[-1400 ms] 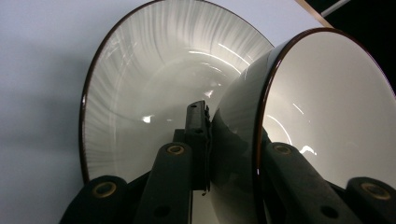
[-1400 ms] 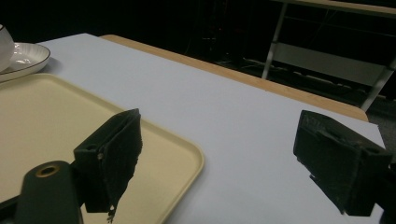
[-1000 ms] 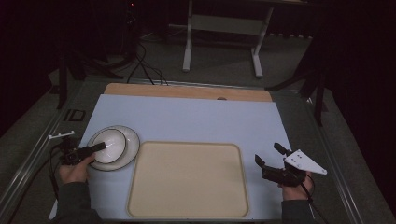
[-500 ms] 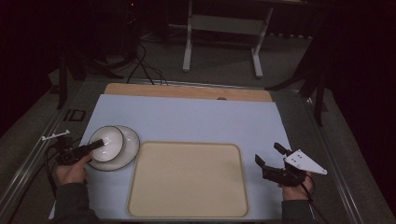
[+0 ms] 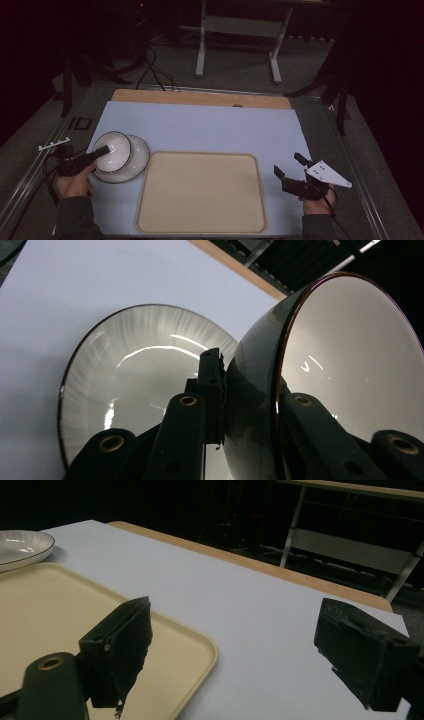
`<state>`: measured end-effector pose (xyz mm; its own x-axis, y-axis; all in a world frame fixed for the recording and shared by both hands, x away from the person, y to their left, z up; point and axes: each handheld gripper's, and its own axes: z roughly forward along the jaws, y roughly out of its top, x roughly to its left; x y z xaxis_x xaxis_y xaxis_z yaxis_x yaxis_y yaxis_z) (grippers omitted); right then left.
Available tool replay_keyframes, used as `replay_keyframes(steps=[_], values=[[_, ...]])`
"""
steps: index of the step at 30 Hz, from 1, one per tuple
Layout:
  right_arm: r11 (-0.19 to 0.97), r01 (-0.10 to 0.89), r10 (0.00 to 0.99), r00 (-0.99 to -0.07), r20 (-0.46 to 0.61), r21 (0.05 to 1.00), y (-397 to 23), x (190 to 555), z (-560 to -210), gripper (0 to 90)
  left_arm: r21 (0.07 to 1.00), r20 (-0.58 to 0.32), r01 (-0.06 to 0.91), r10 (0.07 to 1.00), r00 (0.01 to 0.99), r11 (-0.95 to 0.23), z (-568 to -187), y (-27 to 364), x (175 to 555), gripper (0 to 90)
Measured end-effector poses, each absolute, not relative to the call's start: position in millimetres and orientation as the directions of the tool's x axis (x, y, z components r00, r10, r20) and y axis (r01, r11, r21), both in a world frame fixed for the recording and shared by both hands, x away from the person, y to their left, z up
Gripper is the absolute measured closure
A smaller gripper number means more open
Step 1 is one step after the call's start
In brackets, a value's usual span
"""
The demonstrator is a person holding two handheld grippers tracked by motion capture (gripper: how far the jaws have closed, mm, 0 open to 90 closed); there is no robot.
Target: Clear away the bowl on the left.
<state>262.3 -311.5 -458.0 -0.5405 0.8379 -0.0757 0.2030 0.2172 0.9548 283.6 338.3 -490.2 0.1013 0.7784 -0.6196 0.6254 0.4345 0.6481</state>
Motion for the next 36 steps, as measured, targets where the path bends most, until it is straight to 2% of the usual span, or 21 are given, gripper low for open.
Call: replay_keyframes(steps=[36], values=[[0.214,0.198,0.837,-0.541,-0.075,0.957,-312,261,-457,15.0,0.731,-0.554,0.592,0.801,0.227,0.339,-452,315,278,79.1]])
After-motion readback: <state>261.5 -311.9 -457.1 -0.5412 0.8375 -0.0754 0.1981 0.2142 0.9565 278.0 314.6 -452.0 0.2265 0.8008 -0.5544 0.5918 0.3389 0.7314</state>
